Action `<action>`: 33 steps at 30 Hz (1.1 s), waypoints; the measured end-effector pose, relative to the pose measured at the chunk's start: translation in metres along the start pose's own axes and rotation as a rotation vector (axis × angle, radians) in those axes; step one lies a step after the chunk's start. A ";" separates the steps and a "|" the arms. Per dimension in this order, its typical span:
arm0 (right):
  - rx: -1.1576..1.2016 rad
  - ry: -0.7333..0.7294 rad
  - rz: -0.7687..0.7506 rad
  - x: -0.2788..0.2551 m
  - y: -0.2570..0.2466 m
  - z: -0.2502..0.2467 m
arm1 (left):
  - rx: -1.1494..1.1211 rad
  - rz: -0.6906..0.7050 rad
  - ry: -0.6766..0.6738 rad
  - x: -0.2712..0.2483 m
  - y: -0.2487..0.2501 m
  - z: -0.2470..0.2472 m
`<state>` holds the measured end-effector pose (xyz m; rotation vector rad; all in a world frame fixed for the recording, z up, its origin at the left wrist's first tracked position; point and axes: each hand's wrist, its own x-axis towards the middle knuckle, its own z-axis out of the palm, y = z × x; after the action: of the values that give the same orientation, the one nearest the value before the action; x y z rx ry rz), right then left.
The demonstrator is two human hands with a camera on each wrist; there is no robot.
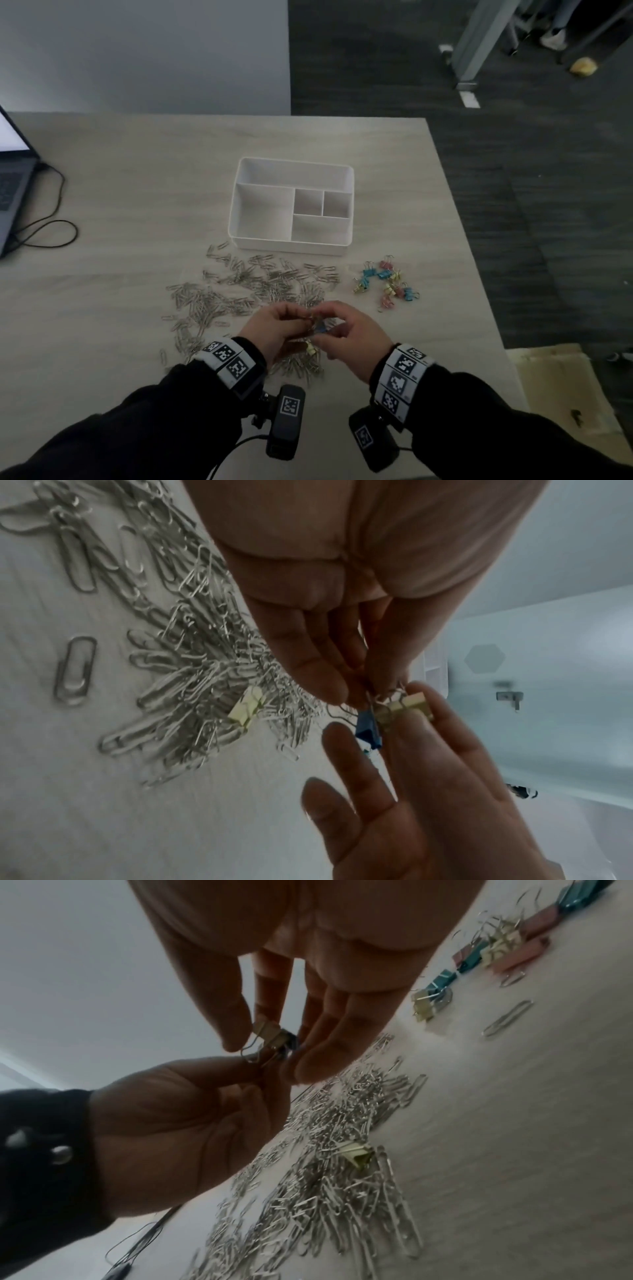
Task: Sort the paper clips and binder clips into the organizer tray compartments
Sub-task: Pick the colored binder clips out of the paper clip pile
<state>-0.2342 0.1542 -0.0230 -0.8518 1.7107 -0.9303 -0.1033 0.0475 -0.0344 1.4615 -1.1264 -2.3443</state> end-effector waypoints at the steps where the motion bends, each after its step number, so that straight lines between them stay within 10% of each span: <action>1: -0.010 0.038 0.015 0.000 0.001 -0.001 | 0.002 -0.006 -0.013 -0.001 -0.002 0.003; 8: 0.011 0.129 0.154 0.001 0.009 -0.030 | 0.061 -0.038 0.066 -0.004 -0.008 0.007; 14: -0.176 0.331 0.203 0.027 0.025 -0.075 | 0.794 0.226 0.285 -0.001 -0.007 -0.018; 23: -0.438 0.359 0.052 0.024 0.037 -0.096 | 1.357 0.387 -0.001 -0.002 -0.026 -0.010; 33: -0.476 0.030 0.004 -0.010 0.051 -0.044 | 1.058 0.276 0.223 -0.001 -0.026 -0.007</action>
<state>-0.2793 0.1950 -0.0529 -1.1430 1.9945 -0.5356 -0.0908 0.0631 -0.0527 1.5672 -2.4695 -1.3293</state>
